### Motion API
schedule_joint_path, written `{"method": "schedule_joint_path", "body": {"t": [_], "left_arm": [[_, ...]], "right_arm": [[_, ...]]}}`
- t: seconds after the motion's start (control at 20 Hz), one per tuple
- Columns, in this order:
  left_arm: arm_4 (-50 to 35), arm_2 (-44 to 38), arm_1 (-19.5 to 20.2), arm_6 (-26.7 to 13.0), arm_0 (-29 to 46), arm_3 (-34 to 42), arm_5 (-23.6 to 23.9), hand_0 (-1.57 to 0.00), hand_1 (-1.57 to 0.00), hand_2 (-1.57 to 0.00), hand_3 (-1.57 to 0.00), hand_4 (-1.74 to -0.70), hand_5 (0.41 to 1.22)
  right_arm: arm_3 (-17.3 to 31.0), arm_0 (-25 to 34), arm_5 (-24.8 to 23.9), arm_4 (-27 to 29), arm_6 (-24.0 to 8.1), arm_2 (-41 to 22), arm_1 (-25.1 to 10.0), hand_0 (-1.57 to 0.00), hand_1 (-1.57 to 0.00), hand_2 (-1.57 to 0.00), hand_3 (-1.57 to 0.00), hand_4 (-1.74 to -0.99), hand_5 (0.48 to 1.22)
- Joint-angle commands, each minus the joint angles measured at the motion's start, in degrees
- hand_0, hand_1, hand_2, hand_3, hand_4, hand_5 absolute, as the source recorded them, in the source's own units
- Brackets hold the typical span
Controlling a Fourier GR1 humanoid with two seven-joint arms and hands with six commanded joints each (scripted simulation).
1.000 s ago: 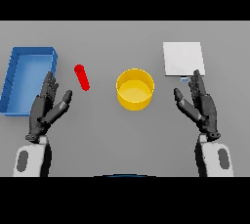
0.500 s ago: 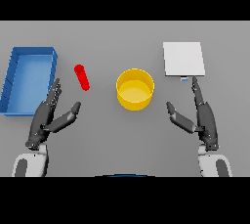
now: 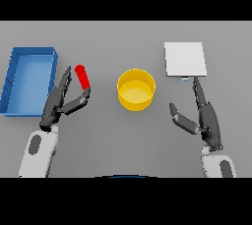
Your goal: Pick up the red beaker and tilt it to pour out 1 green nut into yellow bowl. Pick up the yellow bowl and place it on the metallic measuring scale.
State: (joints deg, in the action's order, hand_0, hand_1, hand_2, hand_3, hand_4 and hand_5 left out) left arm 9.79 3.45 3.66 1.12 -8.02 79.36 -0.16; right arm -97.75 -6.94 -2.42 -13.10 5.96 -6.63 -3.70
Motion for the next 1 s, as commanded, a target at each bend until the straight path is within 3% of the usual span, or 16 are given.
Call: {"method": "schedule_joint_path", "body": {"t": [0.0,0.15,0.3,0.5,0.75,0.95], "left_arm": [[0.43,-0.22,-0.24,0.42,-1.44,-2.06,0.49,0.0,0.0,0.0,0.0,-1.25,0.66],[0.41,-1.49,-0.26,2.61,-5.11,-7.06,1.0,0.0,0.0,0.0,0.0,-1.27,0.677],[0.24,-2.37,-0.18,2.69,-8.32,-10.09,1.18,0.0,0.0,0.0,0.0,-1.29,0.685],[0.97,-2.58,-0.48,3.23,-11.32,-14.58,1.42,0.0,0.0,0.0,0.0,-1.3,0.69],[0.57,-4.15,-0.6,3.0,-16.22,-19.9,1.78,0.0,0.0,0.0,0.0,-1.29,0.683],[-0.15,-5.1,-1.11,6.41,-17.81,-23.7,1.31,0.0,0.0,0.0,0.0,-1.33,0.695]], "right_arm": [[-0.03,0.37,-0.31,-0.37,-0.46,0.02,-0.04,0.0,0.0,0.0,0.0,-1.281,0.635],[-0.18,-0.11,-0.86,-0.69,0.35,0.0,0.23,0.0,0.0,0.0,0.0,-1.268,0.635],[0.38,0.44,-0.79,-0.33,-0.88,0.53,-0.04,0.0,0.0,0.0,0.0,-1.269,0.638],[-0.27,-0.11,-0.41,-0.23,0.7,0.39,-0.37,0.0,0.0,0.0,0.0,-1.271,0.646],[-0.39,-0.17,-0.3,0.49,-0.39,0.59,0.01,0.0,0.0,0.0,0.0,-1.265,0.638],[-0.52,-0.05,-0.24,0.33,-1.03,0.85,-0.58,0.0,0.0,0.0,0.0,-1.264,0.64]]}}
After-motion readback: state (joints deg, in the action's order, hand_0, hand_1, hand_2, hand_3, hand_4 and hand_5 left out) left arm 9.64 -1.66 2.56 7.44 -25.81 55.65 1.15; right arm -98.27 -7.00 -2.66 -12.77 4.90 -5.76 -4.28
